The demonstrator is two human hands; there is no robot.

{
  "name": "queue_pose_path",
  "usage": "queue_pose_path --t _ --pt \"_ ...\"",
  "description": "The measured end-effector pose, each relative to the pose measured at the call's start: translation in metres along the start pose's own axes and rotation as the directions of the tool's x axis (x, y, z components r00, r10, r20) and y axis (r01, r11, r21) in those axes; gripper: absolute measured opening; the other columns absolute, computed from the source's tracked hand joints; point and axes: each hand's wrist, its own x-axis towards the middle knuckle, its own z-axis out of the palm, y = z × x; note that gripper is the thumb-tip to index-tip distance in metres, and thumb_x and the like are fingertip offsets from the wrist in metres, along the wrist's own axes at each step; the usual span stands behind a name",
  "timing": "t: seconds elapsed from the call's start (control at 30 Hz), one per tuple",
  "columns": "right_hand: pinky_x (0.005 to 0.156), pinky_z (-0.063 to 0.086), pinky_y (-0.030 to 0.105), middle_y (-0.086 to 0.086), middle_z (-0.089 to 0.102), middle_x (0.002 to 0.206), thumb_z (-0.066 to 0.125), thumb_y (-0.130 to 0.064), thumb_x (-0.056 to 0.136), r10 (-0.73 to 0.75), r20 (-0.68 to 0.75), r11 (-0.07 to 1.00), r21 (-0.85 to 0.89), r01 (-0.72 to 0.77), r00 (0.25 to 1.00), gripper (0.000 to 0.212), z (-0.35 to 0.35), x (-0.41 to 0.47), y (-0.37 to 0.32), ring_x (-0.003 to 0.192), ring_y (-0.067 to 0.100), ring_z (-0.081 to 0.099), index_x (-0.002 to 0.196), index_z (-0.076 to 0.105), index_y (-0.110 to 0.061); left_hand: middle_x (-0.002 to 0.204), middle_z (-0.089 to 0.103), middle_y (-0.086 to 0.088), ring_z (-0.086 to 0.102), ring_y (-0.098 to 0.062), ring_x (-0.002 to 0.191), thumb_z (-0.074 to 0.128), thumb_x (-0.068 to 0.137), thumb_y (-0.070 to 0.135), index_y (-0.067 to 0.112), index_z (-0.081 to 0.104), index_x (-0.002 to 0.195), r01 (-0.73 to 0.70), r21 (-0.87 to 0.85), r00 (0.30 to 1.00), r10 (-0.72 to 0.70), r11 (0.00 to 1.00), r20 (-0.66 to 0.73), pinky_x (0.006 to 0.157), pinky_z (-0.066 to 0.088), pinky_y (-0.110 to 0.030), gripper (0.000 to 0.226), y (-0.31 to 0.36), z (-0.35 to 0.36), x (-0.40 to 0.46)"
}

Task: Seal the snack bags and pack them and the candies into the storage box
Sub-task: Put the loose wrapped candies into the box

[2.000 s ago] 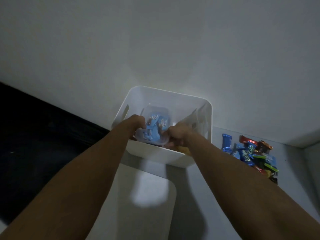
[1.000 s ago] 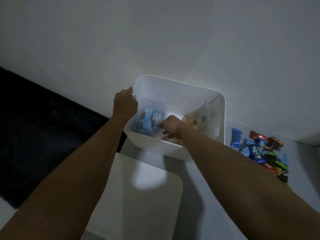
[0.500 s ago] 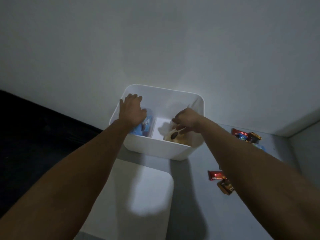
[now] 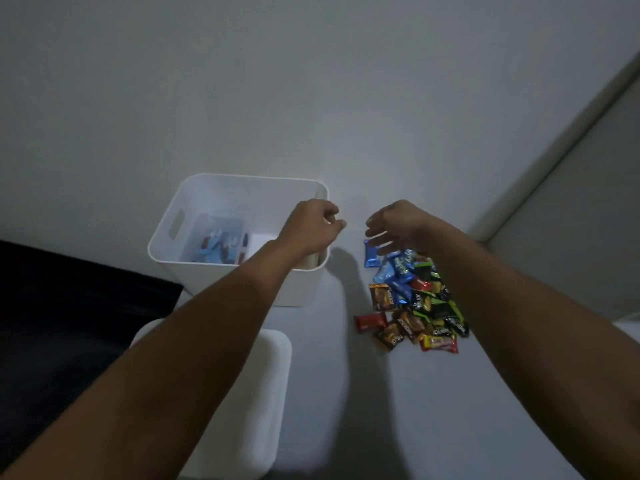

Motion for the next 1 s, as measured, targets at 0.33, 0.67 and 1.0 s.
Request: queue_pose_path --t 0.33,0.67,1.0 --pt "0.076 0.06 0.043 0.022 0.068 0.107 0.068 -0.011 0.085 0.093 -0.089 0.93 -0.347 -0.119 0.992 0.028 -0.069 -0.019 0.115 0.083 0.026 0.066 0.108 0.066 0.006 0.097 0.065 -0.002 0.063 -0.021 0.088 0.071 0.074 0.033 0.017 0.067 0.102 0.018 0.033 0.94 -0.029 0.999 0.34 0.077 0.054 -0.034 0.033 0.038 0.121 -0.051" --pt "0.106 0.041 0.039 0.015 0.04 0.142 0.081 -0.037 0.064 0.047 0.013 0.671 -0.741 -0.022 0.999 0.092 -0.074 -0.01 0.217 0.127 0.033 0.043 0.143 0.036 -0.02 0.155 -0.004 -0.013 0.009 -0.039 0.143 0.078 0.055 0.063 0.029 0.0 0.149 -0.128 0.395 0.853 -0.102 0.91 0.511 0.112 0.028 -0.056 0.126 0.012 0.216 -0.085" --pt "0.106 0.039 0.056 0.011 -0.01 0.159 0.08 -0.052 0.064 0.017 0.024 0.572 -0.82 0.01 1.0 0.113 -0.071 0.006 0.28 0.141 0.042 0.017 0.151 0.01 -0.038 0.154 -0.028 -0.018 -0.015 -0.046 0.142 0.075 0.067 0.059 0.035 -0.013 0.149 0.009 0.491 0.825 -0.285 0.871 0.489 0.111 0.012 -0.067 0.123 0.004 0.258 -0.08"
